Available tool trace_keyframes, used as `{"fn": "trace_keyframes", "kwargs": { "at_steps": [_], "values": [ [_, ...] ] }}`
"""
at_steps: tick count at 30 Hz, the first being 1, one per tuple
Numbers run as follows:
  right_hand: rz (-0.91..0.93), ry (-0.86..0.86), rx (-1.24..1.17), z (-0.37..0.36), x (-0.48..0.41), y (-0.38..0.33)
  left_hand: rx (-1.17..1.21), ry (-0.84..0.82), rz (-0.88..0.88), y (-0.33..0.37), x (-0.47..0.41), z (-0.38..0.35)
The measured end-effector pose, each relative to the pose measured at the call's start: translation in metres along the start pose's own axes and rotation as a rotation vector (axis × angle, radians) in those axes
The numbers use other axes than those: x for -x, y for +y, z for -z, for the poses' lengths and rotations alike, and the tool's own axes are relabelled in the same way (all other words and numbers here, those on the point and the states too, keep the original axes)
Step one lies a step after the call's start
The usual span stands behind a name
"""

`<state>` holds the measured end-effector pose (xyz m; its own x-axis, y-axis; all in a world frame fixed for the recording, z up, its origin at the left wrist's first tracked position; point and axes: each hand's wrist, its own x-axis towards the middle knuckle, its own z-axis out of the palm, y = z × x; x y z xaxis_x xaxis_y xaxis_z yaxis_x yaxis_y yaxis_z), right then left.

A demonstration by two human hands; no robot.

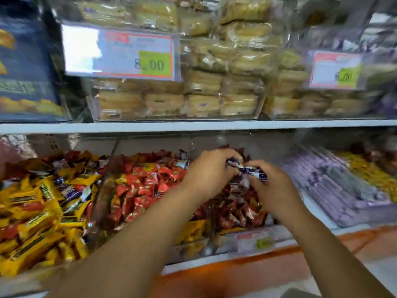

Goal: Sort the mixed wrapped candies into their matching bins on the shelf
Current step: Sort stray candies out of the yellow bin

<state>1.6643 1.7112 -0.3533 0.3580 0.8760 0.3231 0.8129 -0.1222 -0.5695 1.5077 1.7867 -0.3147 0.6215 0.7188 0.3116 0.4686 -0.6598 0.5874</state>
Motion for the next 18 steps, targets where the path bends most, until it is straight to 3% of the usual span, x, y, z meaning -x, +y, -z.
{"fn": "trace_keyframes", "kwargs": {
  "at_steps": [4,7,12,18],
  "values": [
    [-0.04,-0.056,0.002,0.003,-0.011,0.012,-0.173,-0.136,0.006,-0.012,-0.02,-0.013],
    [-0.056,-0.161,-0.051,0.01,-0.01,0.013,-0.157,-0.173,-0.007,-0.02,-0.013,-0.001],
    [0.018,-0.158,-0.032,0.022,-0.001,-0.019,-0.162,-0.049,0.004,-0.03,0.029,0.056],
    [0.316,-0.233,-0.037,-0.007,0.022,-0.109,-0.245,0.073,0.127,-0.076,0.129,0.142]
  ]
}}
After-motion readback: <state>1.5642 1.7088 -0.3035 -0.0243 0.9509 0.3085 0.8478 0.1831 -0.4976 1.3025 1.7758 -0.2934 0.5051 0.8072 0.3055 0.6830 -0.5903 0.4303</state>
